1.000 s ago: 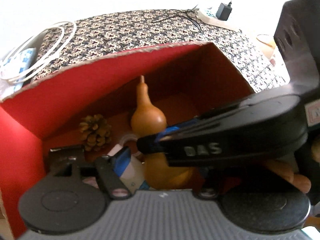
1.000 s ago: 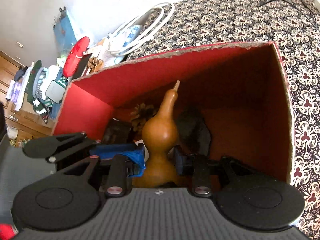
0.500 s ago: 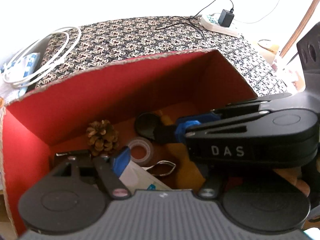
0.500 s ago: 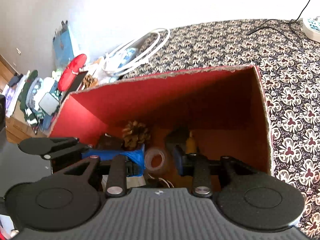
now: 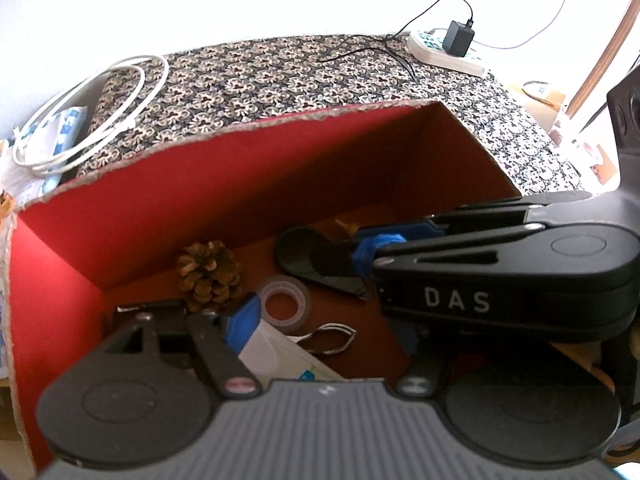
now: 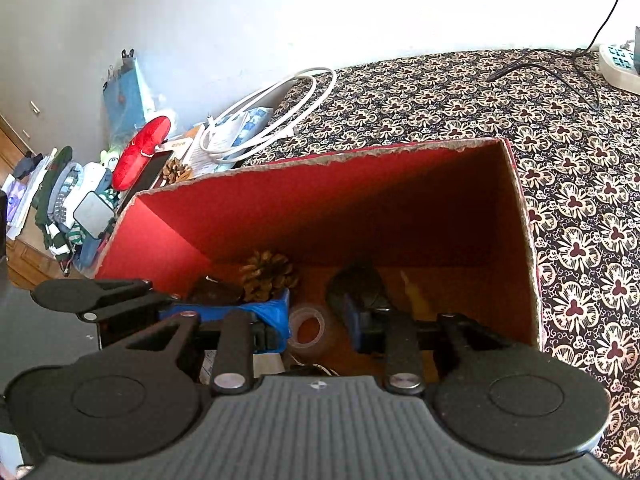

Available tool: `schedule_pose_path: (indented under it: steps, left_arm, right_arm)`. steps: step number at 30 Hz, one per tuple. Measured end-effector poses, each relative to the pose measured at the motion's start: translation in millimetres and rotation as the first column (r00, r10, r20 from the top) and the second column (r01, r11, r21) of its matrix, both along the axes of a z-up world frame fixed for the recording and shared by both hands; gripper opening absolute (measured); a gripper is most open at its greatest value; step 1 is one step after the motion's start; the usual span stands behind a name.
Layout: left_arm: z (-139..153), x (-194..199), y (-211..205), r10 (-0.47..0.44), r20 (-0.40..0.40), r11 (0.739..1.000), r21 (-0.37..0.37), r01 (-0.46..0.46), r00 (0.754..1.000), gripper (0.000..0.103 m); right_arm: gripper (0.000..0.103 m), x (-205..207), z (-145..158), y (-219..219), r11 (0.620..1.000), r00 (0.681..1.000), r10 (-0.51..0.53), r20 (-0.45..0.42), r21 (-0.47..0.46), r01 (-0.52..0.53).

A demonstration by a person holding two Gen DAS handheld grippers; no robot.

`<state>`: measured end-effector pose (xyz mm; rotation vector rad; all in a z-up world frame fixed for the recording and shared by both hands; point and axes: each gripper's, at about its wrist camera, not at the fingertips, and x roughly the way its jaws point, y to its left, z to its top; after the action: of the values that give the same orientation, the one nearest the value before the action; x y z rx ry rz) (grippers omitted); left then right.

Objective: Organize rigid objects
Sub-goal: 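Move the right gripper back out toward the clear plastic case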

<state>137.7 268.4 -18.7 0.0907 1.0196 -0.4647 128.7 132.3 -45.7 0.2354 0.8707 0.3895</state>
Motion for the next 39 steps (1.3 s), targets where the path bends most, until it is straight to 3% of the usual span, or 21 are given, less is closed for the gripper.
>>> schedule_pose_path:
  steps: [16, 23, 39]
  left_arm:
    - [1.7, -4.0, -1.4, 0.019, 0.029, 1.000, 0.023, -0.020, 0.999, 0.068]
    - [4.4, -6.4, 0.7, 0.090, 0.031, 0.995, 0.044, -0.091, 0.995, 0.068]
    - [21.8, -41.6, -16.0, 0.151, 0.181, 0.956, 0.223, -0.190, 0.972, 0.069]
  right_arm:
    - [0.013, -4.2, 2.3, -0.8, 0.999, 0.999, -0.024, 0.036, -0.020, 0.025]
    - [0.013, -13.7, 9.9, -7.7, 0.997, 0.993, -0.076, 0.086, -0.005, 0.077]
    - [0.013, -48.9, 23.8, -27.1, 0.981, 0.981, -0.176, 0.087, 0.094, 0.167]
